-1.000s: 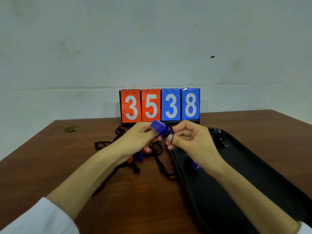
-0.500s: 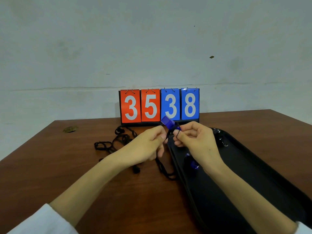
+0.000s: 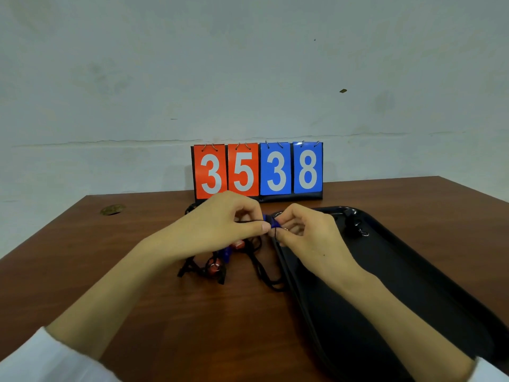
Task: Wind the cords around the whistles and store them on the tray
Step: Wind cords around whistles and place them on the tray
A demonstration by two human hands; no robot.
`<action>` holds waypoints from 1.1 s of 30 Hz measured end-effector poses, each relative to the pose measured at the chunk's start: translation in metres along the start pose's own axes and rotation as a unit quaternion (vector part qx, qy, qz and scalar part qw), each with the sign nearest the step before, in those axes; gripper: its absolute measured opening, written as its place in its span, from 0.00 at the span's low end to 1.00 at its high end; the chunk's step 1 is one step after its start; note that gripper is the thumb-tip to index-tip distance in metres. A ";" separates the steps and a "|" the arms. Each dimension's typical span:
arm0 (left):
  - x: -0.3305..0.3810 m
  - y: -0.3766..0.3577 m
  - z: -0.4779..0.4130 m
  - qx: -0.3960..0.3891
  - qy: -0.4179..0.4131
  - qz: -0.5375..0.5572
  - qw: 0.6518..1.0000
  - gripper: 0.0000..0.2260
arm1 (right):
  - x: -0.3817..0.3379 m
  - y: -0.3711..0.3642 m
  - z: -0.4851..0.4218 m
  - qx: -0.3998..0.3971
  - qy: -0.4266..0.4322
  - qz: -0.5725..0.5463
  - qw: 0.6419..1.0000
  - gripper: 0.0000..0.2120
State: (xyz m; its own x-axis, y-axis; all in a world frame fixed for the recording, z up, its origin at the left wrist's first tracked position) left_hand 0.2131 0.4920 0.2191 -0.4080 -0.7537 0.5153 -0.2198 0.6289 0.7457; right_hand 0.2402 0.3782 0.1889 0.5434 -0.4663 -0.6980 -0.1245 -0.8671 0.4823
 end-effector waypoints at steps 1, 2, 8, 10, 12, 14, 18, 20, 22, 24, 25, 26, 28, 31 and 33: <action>0.001 0.005 0.000 0.013 -0.006 -0.005 1.000 0.06 | -0.003 -0.002 0.001 -0.015 0.001 -0.016 1.000 0.05; 0.000 0.009 -0.001 0.029 -0.013 -0.018 0.999 0.07 | -0.005 -0.005 0.002 -0.031 0.001 -0.031 0.999 0.05; -0.015 0.022 -0.004 0.053 0.040 0.112 0.992 0.01 | -0.003 -0.014 0.004 -0.084 -0.067 -0.177 0.978 0.04; -0.029 0.021 -0.002 0.014 0.084 0.223 0.971 0.08 | 0.002 -0.015 0.003 -0.097 -0.115 -0.250 0.956 0.03; -0.040 0.021 -0.001 0.005 0.111 0.280 0.954 0.17 | 0.004 -0.023 0.008 -0.145 -0.163 -0.327 0.920 0.02; -0.048 0.022 -0.003 0.026 0.119 0.255 0.959 0.18 | -0.002 -0.038 0.020 -0.235 -0.209 -0.402 0.860 0.03; -0.066 0.020 -0.003 0.052 0.161 0.219 0.961 0.08 | -0.010 -0.045 0.025 -0.266 -0.239 -0.479 0.801 0.09; -0.076 0.017 -0.001 0.038 0.176 0.165 0.970 0.06 | -0.003 -0.038 0.016 -0.204 -0.254 -0.508 0.798 0.08; -0.085 0.018 -0.003 0.022 0.163 0.043 0.985 0.07 | 0.008 -0.030 0.008 -0.147 -0.264 -0.521 0.798 0.05; -0.090 0.012 -0.001 -0.016 0.163 -0.014 0.986 0.06 | 0.017 -0.025 0.003 -0.111 -0.262 -0.510 0.812 0.03; -0.093 0.007 0.001 -0.042 0.175 0.001 0.984 0.06 | 0.019 -0.025 0.002 -0.103 -0.259 -0.511 0.813 0.04; -0.095 0.003 0.005 -0.065 0.190 0.027 0.979 0.06 | 0.019 -0.026 0.001 -0.100 -0.258 -0.519 0.808 0.06; -0.094 -0.006 0.010 -0.103 0.212 0.084 0.968 0.04 | 0.012 -0.029 0.002 -0.116 -0.256 -0.554 0.784 0.10; -0.085 -0.014 0.008 -0.138 0.164 0.042 0.976 0.05 | 0.000 -0.030 0.003 -0.152 -0.246 -0.620 0.729 0.08; -0.085 -0.018 0.006 -0.140 0.131 -0.031 0.981 0.09 | -0.003 -0.026 0.001 -0.155 -0.233 -0.633 0.722 0.10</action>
State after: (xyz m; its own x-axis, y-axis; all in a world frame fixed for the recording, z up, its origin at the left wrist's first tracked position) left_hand 0.2463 0.5463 0.1593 -0.1521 -0.8349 0.5290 0.0303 0.5310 0.8468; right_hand 0.2405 0.4022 0.1779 -0.2885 0.5939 -0.7510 0.4579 -0.6033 -0.6530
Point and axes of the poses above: each hand's wrist, its own z-axis away from the middle knuckle, its own y-axis out of the back of the hand, x = y × z, the point moved 10 cm from there along -z, towards the middle knuckle, and after that the axes turned 10 degrees about x, right-handed, at the moved point
